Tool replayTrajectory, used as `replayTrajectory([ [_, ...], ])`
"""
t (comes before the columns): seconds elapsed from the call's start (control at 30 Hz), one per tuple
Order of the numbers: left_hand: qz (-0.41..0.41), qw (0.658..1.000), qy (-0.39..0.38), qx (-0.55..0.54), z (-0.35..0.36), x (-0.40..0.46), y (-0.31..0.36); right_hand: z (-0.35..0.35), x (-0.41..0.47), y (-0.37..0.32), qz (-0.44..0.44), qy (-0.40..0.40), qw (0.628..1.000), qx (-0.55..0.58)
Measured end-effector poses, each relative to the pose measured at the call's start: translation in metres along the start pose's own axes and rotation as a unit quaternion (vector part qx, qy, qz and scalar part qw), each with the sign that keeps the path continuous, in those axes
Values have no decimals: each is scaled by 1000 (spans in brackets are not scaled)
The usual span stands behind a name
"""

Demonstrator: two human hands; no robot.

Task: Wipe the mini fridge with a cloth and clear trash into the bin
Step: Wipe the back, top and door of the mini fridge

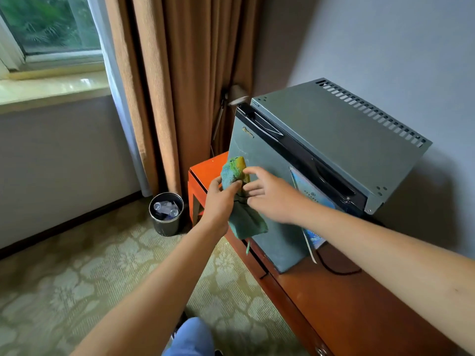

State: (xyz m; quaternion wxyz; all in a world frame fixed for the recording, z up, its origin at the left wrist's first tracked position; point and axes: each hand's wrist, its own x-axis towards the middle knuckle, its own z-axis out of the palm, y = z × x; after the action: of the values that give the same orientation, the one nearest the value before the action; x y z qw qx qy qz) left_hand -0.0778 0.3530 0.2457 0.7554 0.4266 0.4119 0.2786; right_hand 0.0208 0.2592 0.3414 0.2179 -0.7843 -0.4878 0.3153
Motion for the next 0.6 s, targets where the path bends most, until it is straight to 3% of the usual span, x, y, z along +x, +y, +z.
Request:
replayTrajectory([
  [0.13, 30, 999, 16, 42, 5, 4, 0, -32, 8, 0, -45, 30, 991, -125],
  [0.27, 51, 997, 16, 61, 9, 11, 1, -63, 30, -6, -145, 85, 956, -242],
  [0.43, 54, 998, -3, 42, 16, 17, 6, -91, 69, -3, -170, 152, 941, -249],
  [0.6, 80, 996, -7, 42, 27, 25, 4, -100, 99, 1, -154, 139, 945, -252],
])
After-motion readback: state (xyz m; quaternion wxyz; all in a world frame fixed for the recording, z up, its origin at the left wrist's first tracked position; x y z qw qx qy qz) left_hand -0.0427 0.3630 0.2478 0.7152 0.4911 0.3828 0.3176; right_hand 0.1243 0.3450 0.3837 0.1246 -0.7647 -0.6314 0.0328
